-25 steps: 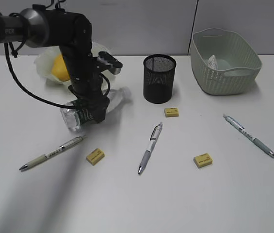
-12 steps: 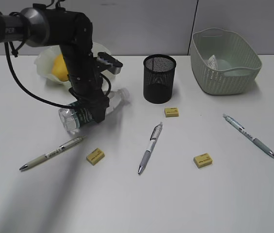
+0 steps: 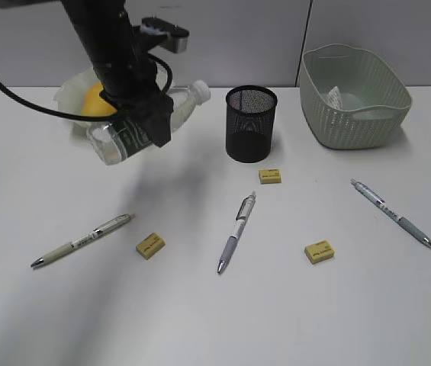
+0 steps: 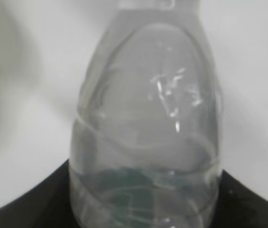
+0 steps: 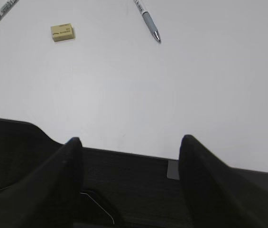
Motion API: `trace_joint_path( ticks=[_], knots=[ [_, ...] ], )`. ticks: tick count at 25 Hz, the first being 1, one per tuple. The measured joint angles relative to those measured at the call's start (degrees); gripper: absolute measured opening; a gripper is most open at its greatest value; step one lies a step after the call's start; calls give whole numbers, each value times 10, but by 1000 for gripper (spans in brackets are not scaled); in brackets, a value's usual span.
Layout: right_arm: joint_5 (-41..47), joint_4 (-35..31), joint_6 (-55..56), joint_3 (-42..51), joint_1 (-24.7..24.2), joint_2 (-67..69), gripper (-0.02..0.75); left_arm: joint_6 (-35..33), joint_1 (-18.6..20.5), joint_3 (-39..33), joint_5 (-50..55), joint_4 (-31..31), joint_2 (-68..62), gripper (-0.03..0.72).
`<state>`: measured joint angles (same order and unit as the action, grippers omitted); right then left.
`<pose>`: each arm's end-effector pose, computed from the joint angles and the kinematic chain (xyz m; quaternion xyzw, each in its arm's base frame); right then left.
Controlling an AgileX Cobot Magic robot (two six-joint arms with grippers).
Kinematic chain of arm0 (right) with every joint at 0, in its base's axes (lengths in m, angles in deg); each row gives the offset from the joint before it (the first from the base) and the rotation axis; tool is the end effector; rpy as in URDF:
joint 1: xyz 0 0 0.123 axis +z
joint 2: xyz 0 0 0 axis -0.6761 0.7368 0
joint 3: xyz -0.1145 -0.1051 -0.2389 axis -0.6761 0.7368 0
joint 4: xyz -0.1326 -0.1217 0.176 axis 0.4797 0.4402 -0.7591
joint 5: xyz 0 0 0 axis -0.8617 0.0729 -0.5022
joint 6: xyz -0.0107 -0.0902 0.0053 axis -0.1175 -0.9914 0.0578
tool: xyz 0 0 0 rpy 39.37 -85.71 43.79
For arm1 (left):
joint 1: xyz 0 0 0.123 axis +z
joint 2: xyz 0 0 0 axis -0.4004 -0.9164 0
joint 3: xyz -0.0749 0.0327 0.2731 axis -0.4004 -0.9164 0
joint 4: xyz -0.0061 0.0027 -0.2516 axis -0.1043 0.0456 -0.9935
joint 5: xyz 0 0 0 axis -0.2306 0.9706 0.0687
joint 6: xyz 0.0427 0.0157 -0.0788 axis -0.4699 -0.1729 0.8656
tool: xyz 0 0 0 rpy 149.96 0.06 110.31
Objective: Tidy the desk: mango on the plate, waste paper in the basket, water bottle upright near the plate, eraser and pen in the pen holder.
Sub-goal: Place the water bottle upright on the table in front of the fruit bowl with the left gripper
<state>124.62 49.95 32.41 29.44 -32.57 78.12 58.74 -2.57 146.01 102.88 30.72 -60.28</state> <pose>0.0213 0.0045 0.2812 -0.0841 0.9167 0.0368 0.3889 0.4131 -0.2136 0.2153 0.4009 0.9092 -0.0563 0.0972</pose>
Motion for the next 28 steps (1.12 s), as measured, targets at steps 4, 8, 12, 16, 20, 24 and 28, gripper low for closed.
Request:
trace_joint_path(
  ticks=[4, 8, 12, 16, 20, 24, 28],
  knots=[
    [0, 0, 0, 0, 0, 0, 496, 1, 1, 0, 16, -22, 56, 490],
    [0, 0, 0, 0, 0, 0, 496, 1, 15, 0, 23, -29, 105, 490],
    [0, 0, 0, 0, 0, 0, 496, 3, 49, -3, 25, -70, 150, 490],
    [0, 0, 0, 1, 0, 0, 496, 3, 102, -39, 24, -121, 201, 490],
    [0, 0, 0, 1, 0, 0, 496, 3, 153, -133, -20, -134, 269, 490],
    [0, 0, 0, 1, 0, 0, 496, 3, 192, -269, -124, -137, 349, 490],
    [0, 0, 0, 1, 0, 0, 496, 3, 203, -440, -321, -145, 429, 490]
  ],
)
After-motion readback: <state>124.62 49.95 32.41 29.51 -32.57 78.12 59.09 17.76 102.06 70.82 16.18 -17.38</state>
